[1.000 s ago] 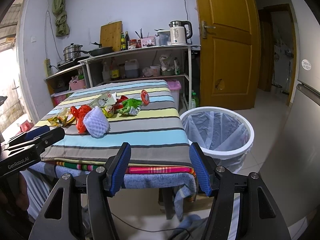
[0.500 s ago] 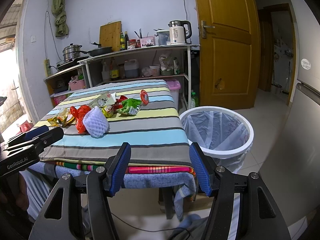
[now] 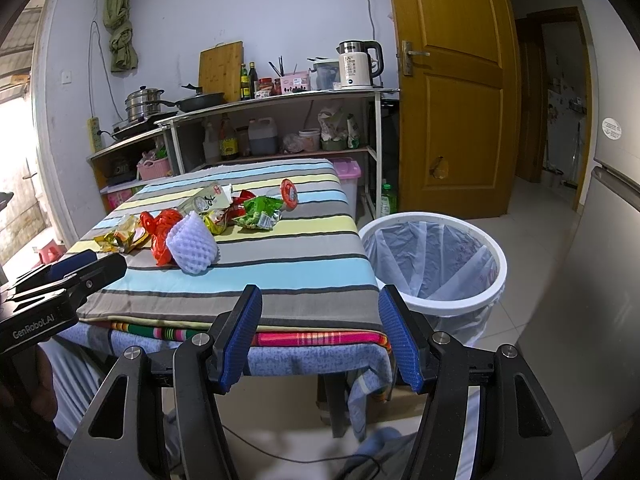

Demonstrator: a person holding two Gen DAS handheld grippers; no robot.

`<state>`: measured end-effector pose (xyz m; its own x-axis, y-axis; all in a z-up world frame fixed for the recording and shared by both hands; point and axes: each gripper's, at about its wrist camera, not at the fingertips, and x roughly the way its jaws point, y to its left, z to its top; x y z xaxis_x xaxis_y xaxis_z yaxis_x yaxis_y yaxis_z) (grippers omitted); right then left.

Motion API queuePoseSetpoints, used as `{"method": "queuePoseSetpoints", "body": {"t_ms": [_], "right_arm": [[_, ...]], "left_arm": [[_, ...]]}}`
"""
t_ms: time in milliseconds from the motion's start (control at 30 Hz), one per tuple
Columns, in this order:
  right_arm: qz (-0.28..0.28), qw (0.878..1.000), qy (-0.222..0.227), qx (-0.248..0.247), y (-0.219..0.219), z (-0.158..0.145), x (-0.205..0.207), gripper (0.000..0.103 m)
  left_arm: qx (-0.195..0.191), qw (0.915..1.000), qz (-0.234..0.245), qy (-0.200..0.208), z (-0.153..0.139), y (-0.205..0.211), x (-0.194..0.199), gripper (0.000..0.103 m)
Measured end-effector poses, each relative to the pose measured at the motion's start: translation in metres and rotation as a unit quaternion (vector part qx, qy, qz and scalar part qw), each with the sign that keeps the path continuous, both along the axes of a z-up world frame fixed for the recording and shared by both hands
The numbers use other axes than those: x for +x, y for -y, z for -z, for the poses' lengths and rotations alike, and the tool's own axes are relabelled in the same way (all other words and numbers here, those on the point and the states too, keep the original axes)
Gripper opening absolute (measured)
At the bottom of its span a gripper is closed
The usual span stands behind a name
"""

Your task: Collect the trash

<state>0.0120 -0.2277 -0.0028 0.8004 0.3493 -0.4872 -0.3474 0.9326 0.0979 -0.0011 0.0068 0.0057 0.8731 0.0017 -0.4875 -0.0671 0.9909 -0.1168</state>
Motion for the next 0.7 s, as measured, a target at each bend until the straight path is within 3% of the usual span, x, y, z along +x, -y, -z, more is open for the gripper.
{"method": "queuePoseSetpoints", "body": {"t_ms": [700], "right_arm": [[-0.014, 1.000, -0.012, -0.009, -0.012, 0.003, 0.005, 0.061]], "left_arm": [[-0.008, 0.9998, -0.012, -0.013, 0.008, -0.012, 0.002, 0.072]]}}
